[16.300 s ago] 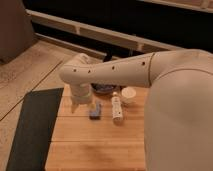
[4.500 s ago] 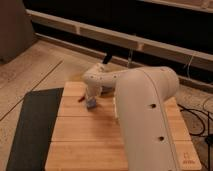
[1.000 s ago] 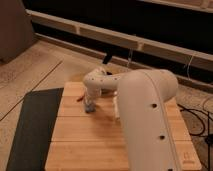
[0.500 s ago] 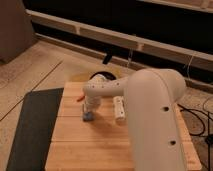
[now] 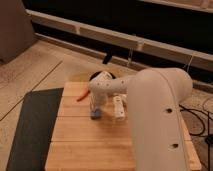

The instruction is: Wipe the white sponge on the table

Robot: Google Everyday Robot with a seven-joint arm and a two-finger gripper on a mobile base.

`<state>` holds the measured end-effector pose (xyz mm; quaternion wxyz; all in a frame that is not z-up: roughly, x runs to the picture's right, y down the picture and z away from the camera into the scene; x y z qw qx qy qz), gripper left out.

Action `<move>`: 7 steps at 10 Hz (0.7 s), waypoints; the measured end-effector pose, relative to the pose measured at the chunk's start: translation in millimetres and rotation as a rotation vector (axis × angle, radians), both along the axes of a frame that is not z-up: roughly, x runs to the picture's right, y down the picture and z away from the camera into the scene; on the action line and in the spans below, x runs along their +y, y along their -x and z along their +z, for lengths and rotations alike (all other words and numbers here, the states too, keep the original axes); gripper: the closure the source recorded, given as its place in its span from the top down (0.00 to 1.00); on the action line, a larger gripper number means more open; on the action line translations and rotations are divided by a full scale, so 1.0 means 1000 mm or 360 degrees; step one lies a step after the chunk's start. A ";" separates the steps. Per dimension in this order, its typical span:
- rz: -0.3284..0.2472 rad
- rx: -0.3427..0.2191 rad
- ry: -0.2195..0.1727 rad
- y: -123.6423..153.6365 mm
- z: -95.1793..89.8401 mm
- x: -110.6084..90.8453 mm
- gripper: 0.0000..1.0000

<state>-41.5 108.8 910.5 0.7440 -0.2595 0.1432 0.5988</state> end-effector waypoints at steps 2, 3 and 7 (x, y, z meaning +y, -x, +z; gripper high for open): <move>0.0002 -0.0017 -0.0014 0.003 0.006 -0.009 0.01; 0.0004 -0.0028 -0.0007 0.005 0.008 -0.007 0.07; 0.0075 -0.0076 0.0047 0.015 0.009 0.011 0.49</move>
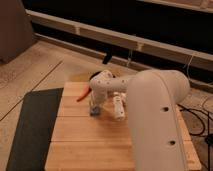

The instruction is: Wipe the white sponge on the table

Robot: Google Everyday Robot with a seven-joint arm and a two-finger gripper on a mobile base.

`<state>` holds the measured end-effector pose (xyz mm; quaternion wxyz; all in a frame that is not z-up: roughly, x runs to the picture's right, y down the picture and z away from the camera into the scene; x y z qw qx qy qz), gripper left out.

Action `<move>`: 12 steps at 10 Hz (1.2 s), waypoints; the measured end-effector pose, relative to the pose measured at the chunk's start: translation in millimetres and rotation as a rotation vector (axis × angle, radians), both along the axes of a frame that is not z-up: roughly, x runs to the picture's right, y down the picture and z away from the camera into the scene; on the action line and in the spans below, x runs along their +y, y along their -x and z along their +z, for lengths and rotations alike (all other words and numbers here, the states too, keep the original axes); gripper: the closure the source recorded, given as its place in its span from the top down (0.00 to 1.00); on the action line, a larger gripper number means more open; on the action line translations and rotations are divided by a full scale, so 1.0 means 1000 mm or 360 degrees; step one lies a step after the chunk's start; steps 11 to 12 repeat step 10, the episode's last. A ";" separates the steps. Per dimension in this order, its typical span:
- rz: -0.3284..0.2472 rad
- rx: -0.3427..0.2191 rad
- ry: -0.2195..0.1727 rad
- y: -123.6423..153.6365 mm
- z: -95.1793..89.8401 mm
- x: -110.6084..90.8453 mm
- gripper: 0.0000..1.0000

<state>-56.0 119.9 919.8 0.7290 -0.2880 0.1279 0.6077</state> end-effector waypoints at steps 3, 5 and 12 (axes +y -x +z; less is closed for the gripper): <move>-0.0026 -0.0018 -0.0017 -0.001 -0.012 0.001 0.62; -0.0018 -0.0007 -0.0051 -0.005 -0.019 -0.007 0.62; 0.0002 0.0017 -0.0092 -0.015 -0.029 -0.018 0.62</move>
